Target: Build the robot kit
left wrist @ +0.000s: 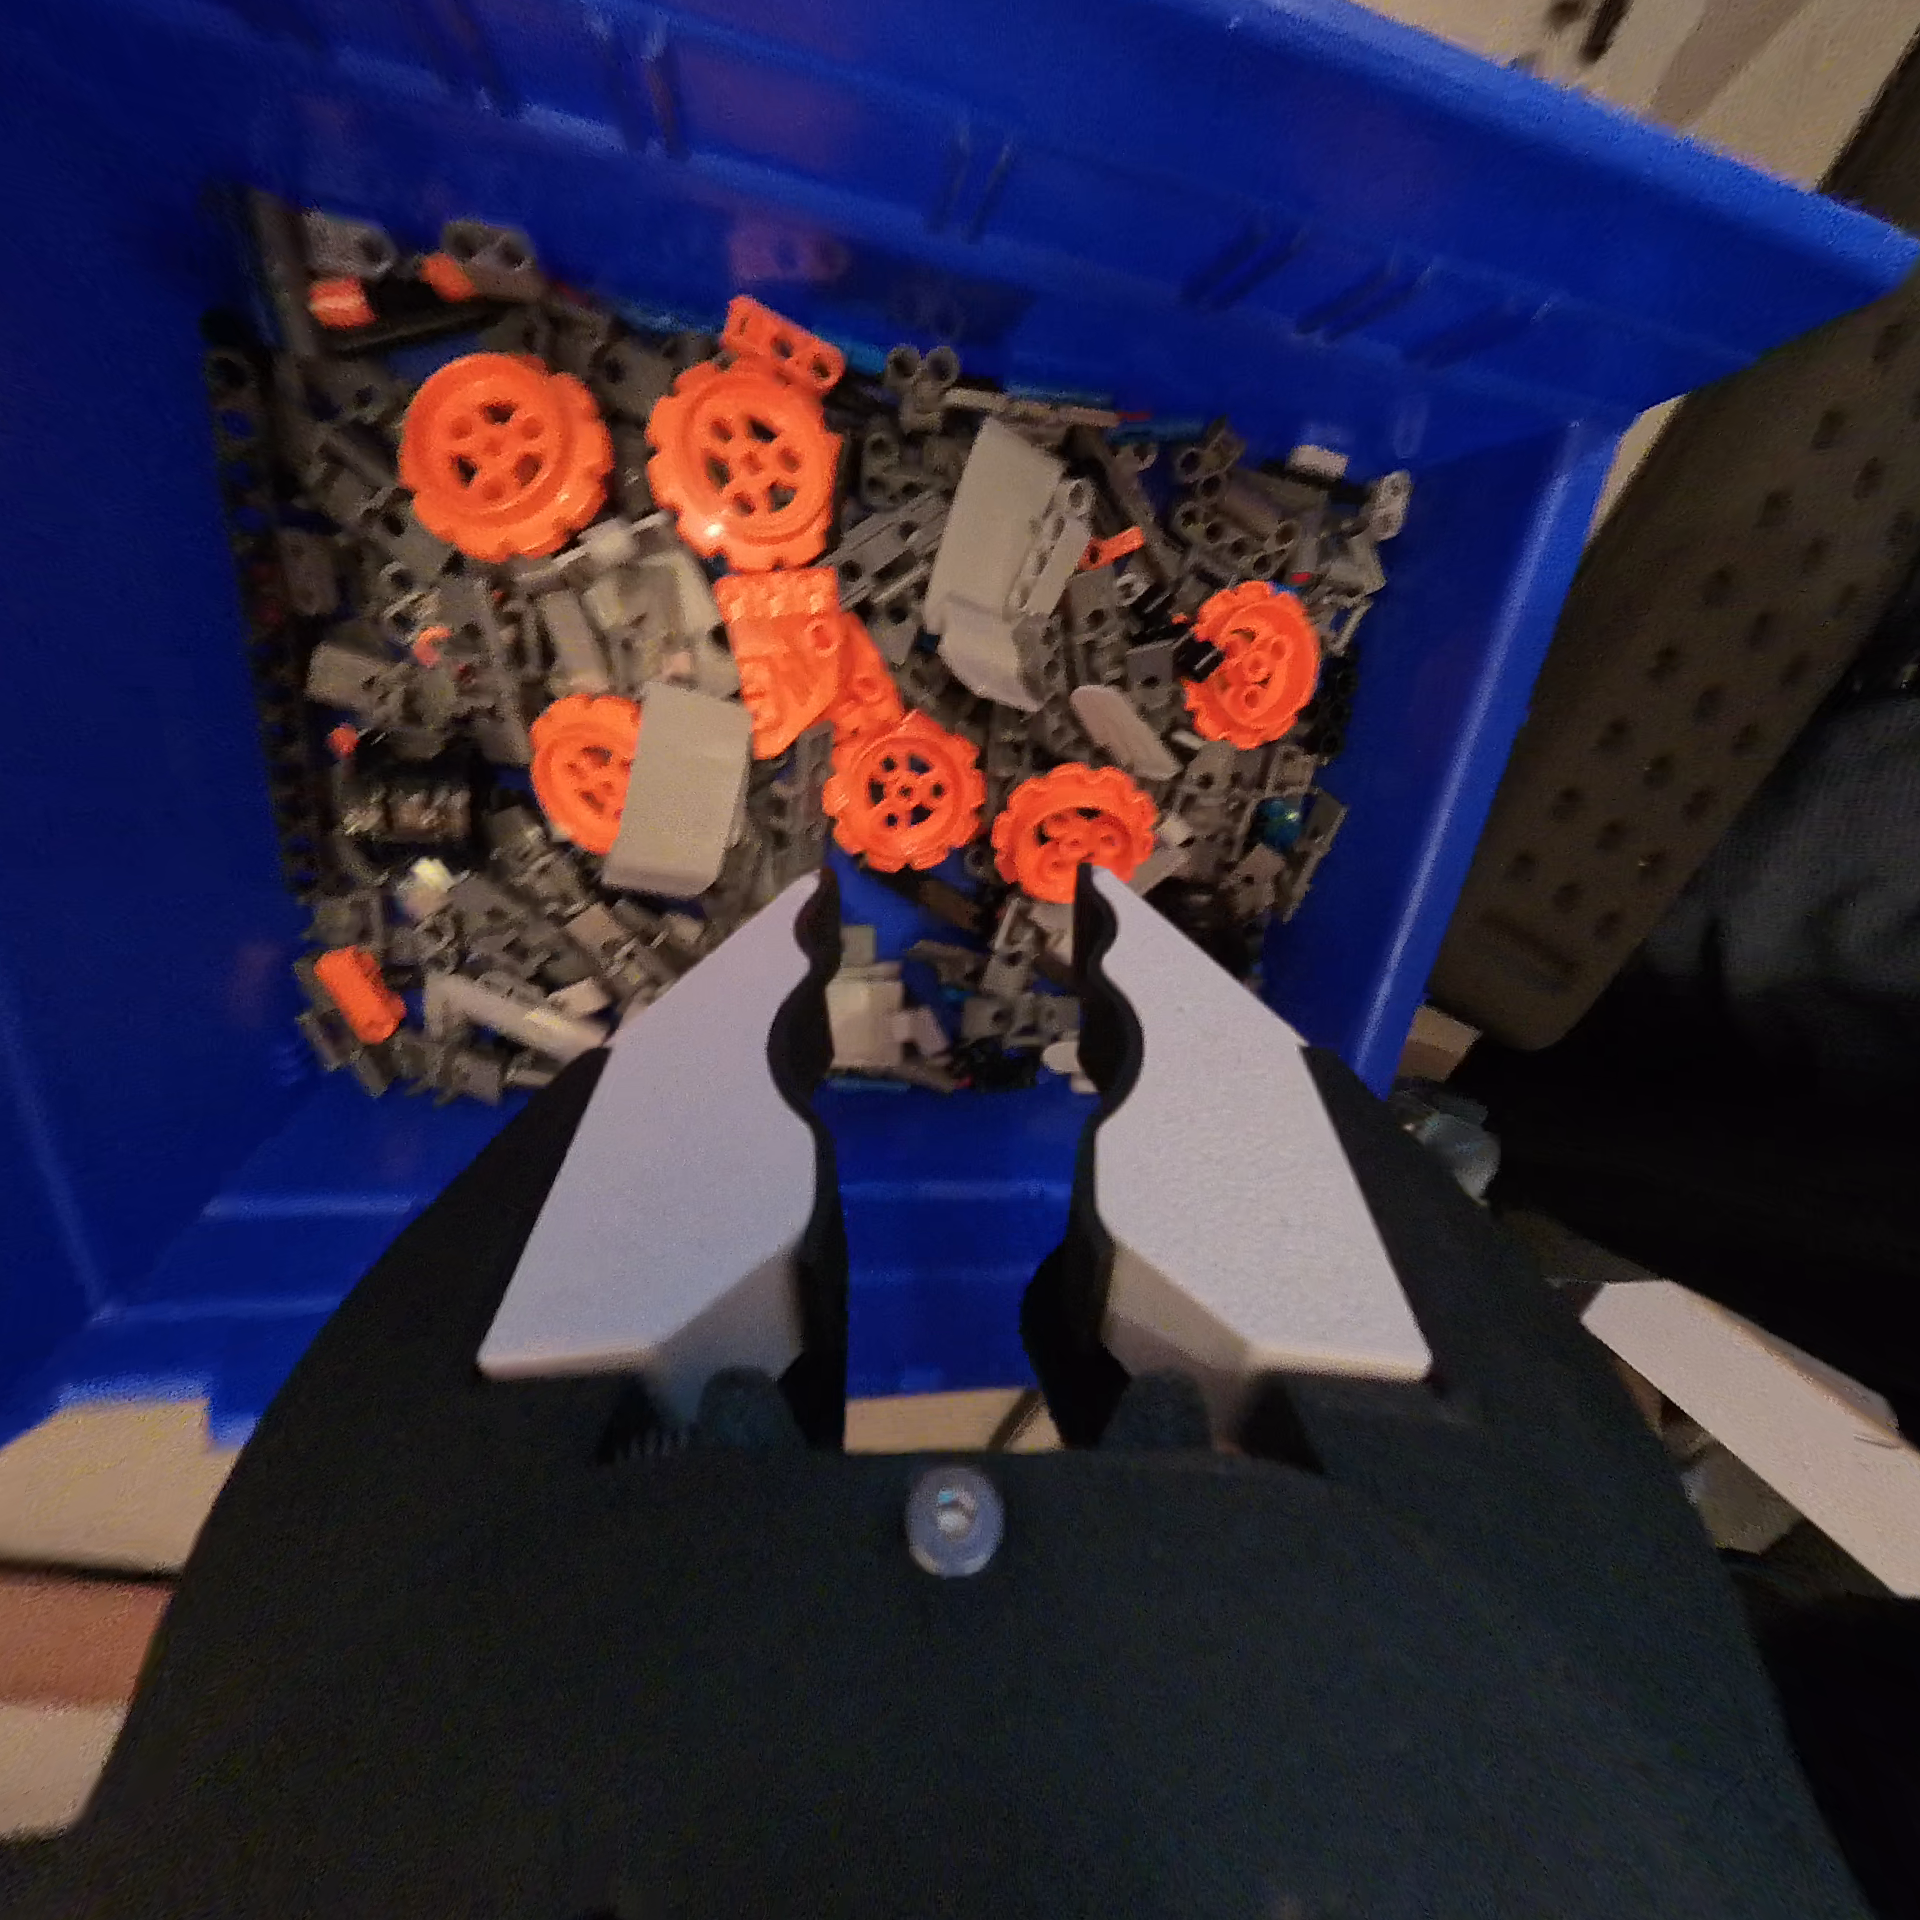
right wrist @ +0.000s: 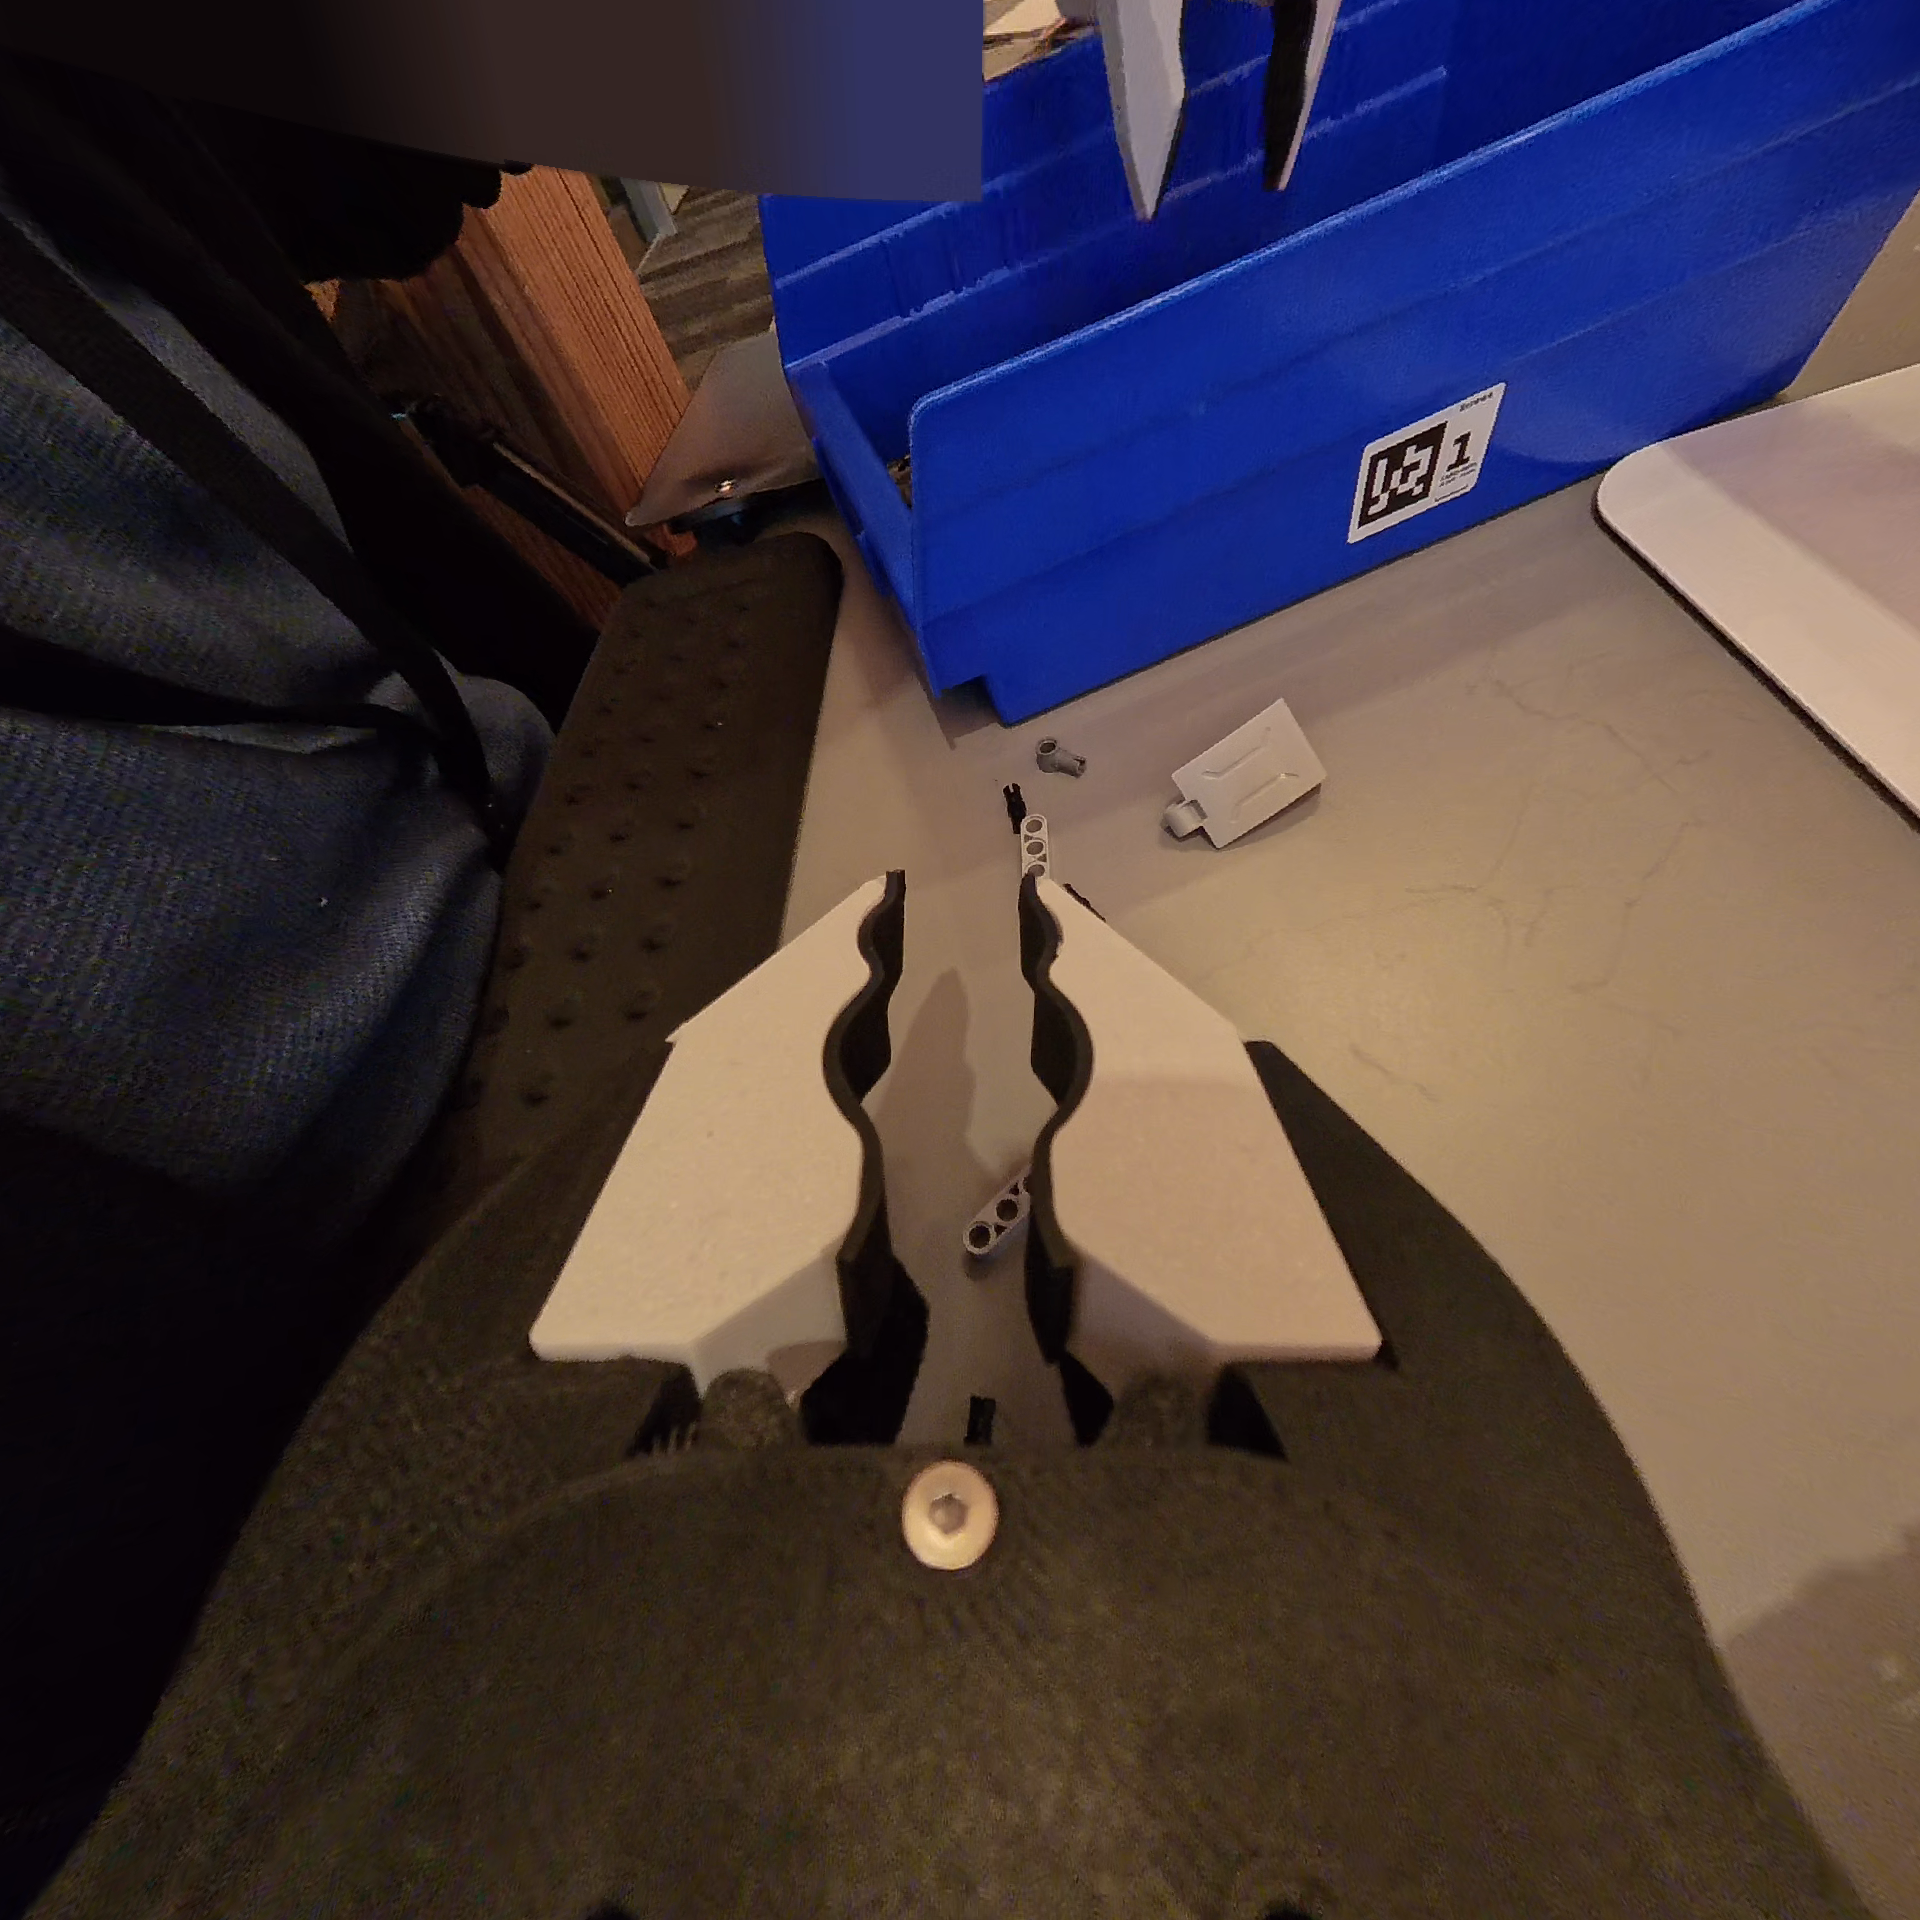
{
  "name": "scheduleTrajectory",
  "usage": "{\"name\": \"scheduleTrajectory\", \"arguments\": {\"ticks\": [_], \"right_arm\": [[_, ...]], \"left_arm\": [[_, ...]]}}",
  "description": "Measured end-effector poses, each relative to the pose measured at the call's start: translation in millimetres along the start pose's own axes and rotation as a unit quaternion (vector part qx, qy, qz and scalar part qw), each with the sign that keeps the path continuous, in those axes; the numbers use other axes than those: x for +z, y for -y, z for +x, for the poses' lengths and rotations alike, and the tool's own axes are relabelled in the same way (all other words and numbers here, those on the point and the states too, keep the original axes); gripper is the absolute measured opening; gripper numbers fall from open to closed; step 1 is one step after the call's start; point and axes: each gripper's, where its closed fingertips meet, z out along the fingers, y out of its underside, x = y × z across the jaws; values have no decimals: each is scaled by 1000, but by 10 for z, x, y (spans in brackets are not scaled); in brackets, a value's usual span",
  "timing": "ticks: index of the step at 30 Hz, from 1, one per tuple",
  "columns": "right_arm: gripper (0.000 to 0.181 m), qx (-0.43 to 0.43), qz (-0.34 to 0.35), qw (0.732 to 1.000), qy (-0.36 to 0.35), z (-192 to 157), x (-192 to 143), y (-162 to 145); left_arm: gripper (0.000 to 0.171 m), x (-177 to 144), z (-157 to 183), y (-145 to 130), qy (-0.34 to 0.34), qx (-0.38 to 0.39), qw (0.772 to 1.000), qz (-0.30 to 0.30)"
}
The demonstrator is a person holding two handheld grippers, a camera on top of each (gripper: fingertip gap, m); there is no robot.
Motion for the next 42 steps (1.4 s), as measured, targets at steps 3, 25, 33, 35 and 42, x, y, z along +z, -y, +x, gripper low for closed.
{"name": "scheduleTrajectory", "arguments": {"ticks": [3, 25, 33, 35, 42], "right_arm": [[20, 2, -2, 1000, 0, 6, 7, -13], [19, 1, 0, 1000, 1, 5, -8, -3], [19, 2, 0, 1000, 2, 6, -8, -5], [19, 2, -1, 1000, 2, 4, -5, -9], [19, 0, 0, 1000, 4, -9, -8, -2]], "left_arm": [[42, -75, -130, -115, 24, -10, 1000, -9], [5, 323, -177, -534, 35, 30, 977, -209], [5, 21, -82, -102, 17, 42, 994, -97], [5, 43, 29, -71, 0, 58, 994, -93], [23, 123, 356, -16, -73, 71, 990, -96]]}}
